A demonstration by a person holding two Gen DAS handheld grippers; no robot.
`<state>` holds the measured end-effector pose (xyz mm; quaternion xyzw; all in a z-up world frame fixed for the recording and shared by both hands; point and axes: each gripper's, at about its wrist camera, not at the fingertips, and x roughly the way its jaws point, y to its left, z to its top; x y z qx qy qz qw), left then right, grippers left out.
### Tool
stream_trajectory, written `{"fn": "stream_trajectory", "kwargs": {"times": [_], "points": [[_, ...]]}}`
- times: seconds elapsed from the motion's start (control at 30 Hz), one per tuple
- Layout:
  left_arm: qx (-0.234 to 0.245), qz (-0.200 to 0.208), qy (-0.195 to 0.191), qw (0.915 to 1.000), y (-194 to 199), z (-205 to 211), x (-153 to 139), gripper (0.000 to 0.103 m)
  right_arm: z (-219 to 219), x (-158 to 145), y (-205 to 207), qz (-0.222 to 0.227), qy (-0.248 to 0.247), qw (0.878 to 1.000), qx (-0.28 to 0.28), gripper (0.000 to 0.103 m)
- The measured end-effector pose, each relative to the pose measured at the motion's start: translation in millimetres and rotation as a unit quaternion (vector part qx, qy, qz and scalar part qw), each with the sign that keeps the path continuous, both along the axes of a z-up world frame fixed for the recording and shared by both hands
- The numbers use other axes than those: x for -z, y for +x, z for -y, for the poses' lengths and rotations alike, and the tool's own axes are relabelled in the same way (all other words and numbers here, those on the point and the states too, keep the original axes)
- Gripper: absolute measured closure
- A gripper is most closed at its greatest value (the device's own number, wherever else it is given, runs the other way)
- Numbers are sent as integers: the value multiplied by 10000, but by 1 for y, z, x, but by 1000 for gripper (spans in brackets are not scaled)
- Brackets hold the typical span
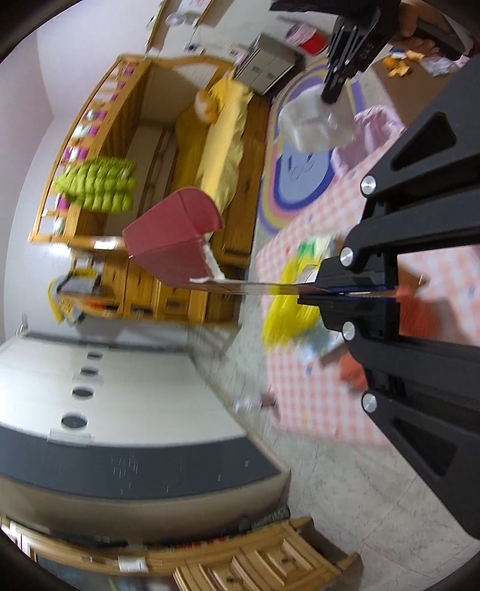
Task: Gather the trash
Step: 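Lift both items, carry them over the pink bin and open both tools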
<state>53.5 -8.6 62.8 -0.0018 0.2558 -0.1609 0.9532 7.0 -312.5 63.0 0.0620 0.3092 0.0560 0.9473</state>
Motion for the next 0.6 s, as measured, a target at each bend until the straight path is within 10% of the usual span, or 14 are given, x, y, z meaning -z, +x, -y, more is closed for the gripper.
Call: {"fn": "stream_trajectory", "kwargs": {"times": [0.6], "points": [[1851,-474,263,9812,-5,178,65,103,106,60,-48,-511,276,9879,1439,100]]}}
